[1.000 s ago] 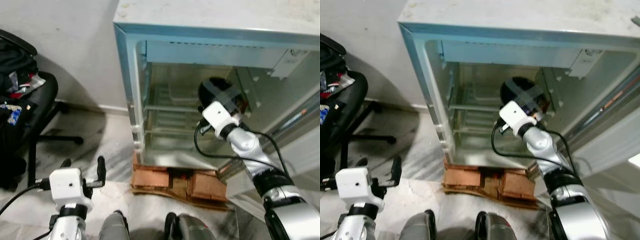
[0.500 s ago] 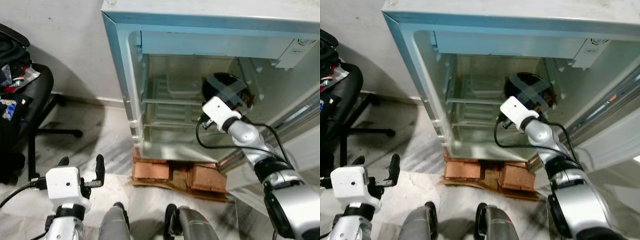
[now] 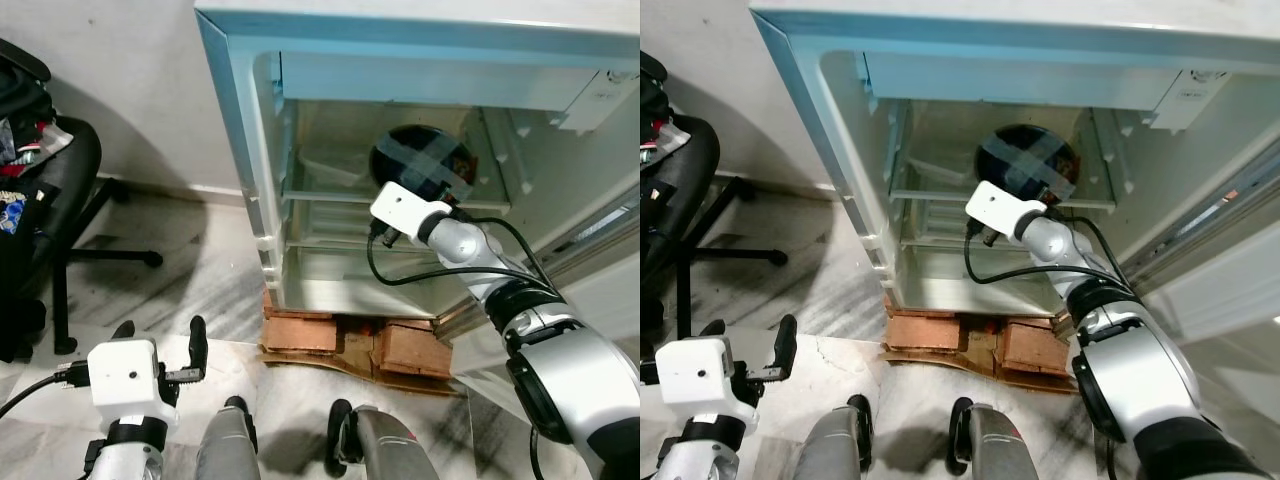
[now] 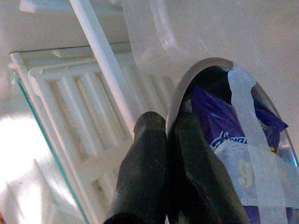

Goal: Restocking fridge

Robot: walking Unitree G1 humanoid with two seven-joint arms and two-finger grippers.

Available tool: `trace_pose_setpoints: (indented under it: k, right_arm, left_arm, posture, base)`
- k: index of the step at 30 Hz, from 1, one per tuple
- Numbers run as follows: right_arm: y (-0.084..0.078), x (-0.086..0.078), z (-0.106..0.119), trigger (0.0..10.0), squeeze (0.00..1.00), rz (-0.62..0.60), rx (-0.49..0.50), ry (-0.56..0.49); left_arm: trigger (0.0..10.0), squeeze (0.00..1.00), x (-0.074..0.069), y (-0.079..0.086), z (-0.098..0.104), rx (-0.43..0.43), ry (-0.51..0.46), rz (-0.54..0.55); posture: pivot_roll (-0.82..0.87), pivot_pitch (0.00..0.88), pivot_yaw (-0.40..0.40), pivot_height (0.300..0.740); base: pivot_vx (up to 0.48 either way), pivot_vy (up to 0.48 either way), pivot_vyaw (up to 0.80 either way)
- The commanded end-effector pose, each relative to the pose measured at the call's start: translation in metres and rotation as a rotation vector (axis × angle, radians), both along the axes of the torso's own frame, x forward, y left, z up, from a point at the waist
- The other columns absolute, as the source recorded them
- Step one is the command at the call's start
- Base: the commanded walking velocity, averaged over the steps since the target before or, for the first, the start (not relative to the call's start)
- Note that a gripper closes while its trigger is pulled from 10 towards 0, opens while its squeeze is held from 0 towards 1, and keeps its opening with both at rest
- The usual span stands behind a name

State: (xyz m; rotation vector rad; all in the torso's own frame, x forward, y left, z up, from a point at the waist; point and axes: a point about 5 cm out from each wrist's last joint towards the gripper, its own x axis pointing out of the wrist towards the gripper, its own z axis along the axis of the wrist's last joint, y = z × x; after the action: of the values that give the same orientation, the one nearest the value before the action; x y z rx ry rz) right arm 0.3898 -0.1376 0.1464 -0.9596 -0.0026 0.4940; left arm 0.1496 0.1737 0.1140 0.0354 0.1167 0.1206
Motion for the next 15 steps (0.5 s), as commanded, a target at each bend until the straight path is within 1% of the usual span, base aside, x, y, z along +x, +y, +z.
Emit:
trace_pose_setpoints:
  k: [1,4,8,11,15]
  right_arm:
    - [0.002,0.0,-0.003,10.0,0.0,0.017,-0.059,0.02]
    - [0.005,0.003,0.002,10.0,0.0,0.028,-0.118,0.01]
    - [0.007,0.007,0.009,10.0,0.0,0.027,-0.159,-0.011]
    - [0.004,0.011,0.017,10.0,0.0,-0.006,-0.17,-0.031]
    - [0.001,0.013,0.022,10.0,0.0,-0.031,-0.164,-0.033]
  left_arm:
    - [10.0,0.0,-0.004,0.001,-0.001,0.009,0.025,0.007]
    - [10.0,0.0,-0.003,-0.001,-0.002,0.008,0.029,0.004]
    - [10.0,0.0,-0.001,-0.002,-0.001,0.007,0.027,0.004]
    - [10.0,0.0,0.0,-0.002,0.0,0.008,0.029,0.004]
    - [10.0,0.0,0.0,-0.002,0.0,0.008,0.031,0.006]
  posture:
    - [0.22,0.337,-0.051,0.74]
    - [0.23,0.34,-0.052,0.74]
    - [0.23,0.342,-0.053,0.74]
    - [0.23,0.348,-0.052,0.74]
    - [0.24,0.347,-0.053,0.74]
  base:
    - [0.0,0.0,0.0]
    - [0.0,0.0,0.0]
    - [0.0,0.0,0.0]
    - [0.0,0.0,0.0]
    - [0.0,0.0,0.0]
